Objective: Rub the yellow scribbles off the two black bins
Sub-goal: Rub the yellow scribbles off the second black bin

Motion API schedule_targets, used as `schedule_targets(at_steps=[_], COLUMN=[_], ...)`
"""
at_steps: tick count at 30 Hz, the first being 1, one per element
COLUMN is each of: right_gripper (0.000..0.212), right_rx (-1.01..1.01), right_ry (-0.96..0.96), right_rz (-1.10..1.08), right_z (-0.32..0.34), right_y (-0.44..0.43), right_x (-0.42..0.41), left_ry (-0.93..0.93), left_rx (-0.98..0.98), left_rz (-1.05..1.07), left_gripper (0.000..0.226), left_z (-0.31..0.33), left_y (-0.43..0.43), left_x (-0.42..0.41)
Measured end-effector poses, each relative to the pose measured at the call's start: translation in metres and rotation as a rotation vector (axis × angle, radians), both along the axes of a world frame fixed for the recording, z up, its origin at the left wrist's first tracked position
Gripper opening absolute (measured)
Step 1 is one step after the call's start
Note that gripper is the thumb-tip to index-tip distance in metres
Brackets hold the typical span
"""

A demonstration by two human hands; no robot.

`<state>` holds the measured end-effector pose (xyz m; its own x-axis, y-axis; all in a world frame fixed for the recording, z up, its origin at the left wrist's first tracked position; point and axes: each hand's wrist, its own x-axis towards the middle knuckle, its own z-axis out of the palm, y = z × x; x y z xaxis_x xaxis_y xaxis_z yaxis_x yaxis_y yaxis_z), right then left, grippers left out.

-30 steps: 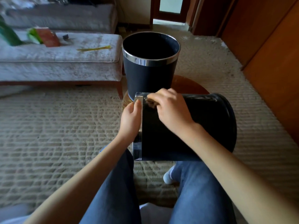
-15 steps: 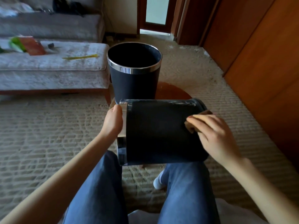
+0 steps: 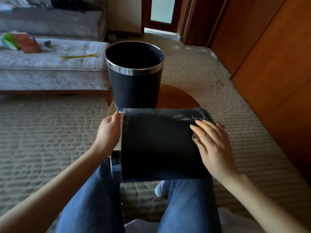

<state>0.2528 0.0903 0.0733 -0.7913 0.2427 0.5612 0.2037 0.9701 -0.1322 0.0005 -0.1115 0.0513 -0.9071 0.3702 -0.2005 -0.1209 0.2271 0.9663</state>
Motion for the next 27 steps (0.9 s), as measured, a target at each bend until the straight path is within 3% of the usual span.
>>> schedule_targets(at_steps=[3, 7, 9, 11, 14, 20, 24, 27], right_gripper=[0.037, 0.030, 0.028, 0.028, 0.027, 0.038, 0.052, 0.053], right_rx=[-0.042, -0.222, -0.367, -0.406, -0.305, -0.173, -0.020, -0.091], right_ry=[-0.107, -0.487, -0.702, -0.791, -0.716, -0.195, -0.316, -0.301], right_rz=[-0.009, -0.126, -0.191, -0.228, -0.219, 0.080, 0.233, 0.253], right_z=[0.022, 0.051, 0.054, 0.051, 0.046, 0.033, 0.015, 0.024], right_y=[0.016, 0.041, 0.057, 0.066, 0.059, -0.001, -0.029, -0.016], right_x=[-0.030, -0.087, -0.118, -0.139, -0.132, -0.042, -0.001, -0.022], left_ry=[0.020, 0.060, 0.093, 0.091, 0.071, 0.065, 0.067, 0.062], left_rx=[0.030, 0.016, -0.021, -0.032, -0.044, -0.063, -0.080, -0.059], left_rz=[0.013, 0.047, 0.056, 0.076, 0.100, 0.097, 0.082, 0.064], left_gripper=[0.061, 0.045, 0.045, 0.049, 0.044, 0.045, 0.042, 0.043], left_z=[-0.002, 0.003, 0.006, 0.008, 0.009, 0.008, 0.014, 0.012], left_y=[-0.007, -0.009, -0.009, -0.006, 0.000, 0.006, 0.010, 0.007], left_x=[0.014, 0.024, 0.025, 0.022, 0.015, 0.010, 0.007, 0.010])
